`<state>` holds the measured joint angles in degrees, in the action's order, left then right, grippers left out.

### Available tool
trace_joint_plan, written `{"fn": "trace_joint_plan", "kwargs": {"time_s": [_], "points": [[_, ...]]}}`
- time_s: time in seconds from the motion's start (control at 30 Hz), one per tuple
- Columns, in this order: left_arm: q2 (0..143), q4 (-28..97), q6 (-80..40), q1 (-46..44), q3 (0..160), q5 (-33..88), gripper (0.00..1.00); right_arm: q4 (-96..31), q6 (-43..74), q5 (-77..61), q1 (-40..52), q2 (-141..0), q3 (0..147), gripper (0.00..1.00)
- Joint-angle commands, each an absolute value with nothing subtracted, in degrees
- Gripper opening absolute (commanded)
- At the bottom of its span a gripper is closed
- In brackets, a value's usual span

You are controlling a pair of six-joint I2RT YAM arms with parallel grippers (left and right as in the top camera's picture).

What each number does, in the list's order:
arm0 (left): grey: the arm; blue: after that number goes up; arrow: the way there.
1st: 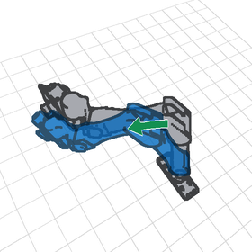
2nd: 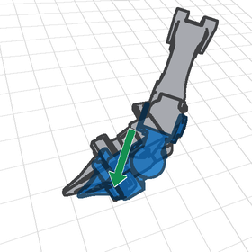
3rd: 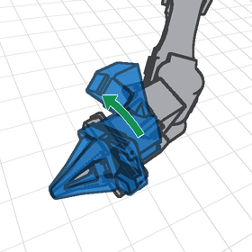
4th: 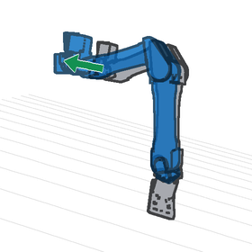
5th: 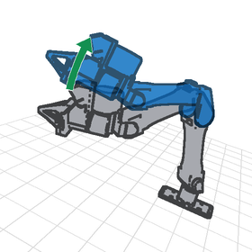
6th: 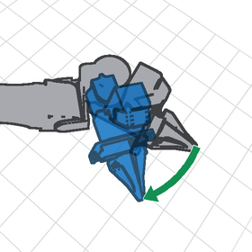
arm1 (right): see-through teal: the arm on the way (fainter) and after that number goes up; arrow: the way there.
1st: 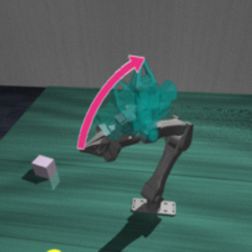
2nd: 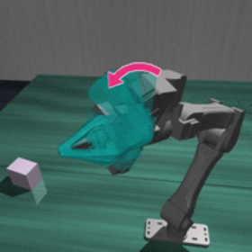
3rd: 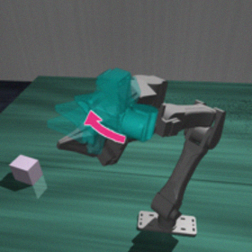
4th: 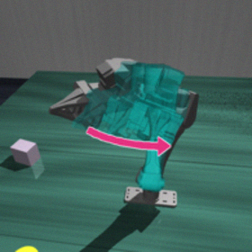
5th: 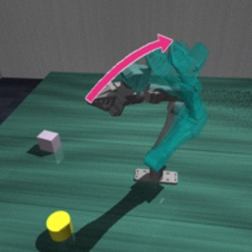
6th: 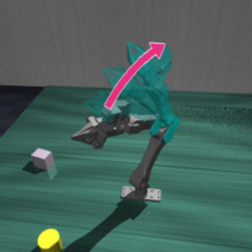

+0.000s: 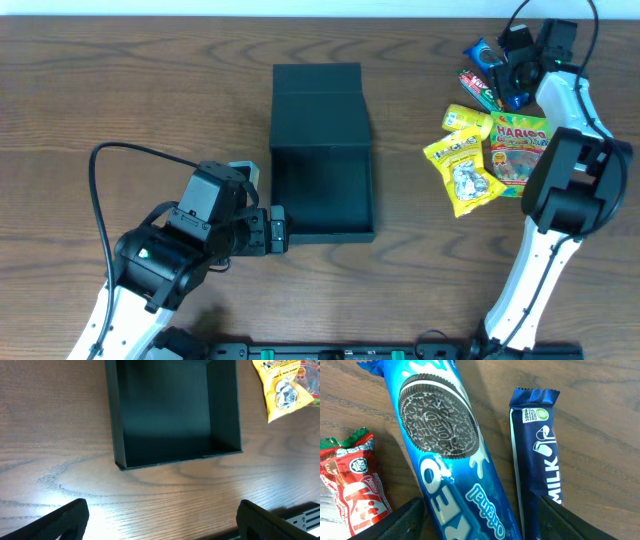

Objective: Pack container
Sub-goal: 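Lower the right gripper onto the blue Oreo pack and grasp it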

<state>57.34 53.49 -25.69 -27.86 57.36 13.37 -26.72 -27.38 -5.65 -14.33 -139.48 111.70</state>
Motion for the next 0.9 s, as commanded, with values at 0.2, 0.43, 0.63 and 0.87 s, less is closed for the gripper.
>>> {"fn": "trace_joint_plan", "kwargs": {"time_s": [0.2, 0.43, 0.63, 0.87], "points": [[57.4, 52.4, -25.8, -27.8, 58.3, 13.6, 0.95, -27.0, -27.5, -6.2, -14.2, -142.2, 112.7, 0.66], [57.4, 52.0, -25.8, -27.8, 58.3, 13.6, 0.95, -27.7, -27.0, -3.5, -14.2, -142.2, 112.7, 0.54], [57.4, 52.0, -25.7, -27.8, 58.3, 13.5, 0.95, -28.5, -26.3, -3.0, -14.2, -142.2, 112.7, 0.34], [57.4, 51.9, -25.7, -27.8, 58.3, 13.3, 0.95, -28.6, -23.6, -3.0, -13.8, -141.9, 112.8, 0.16]]}}
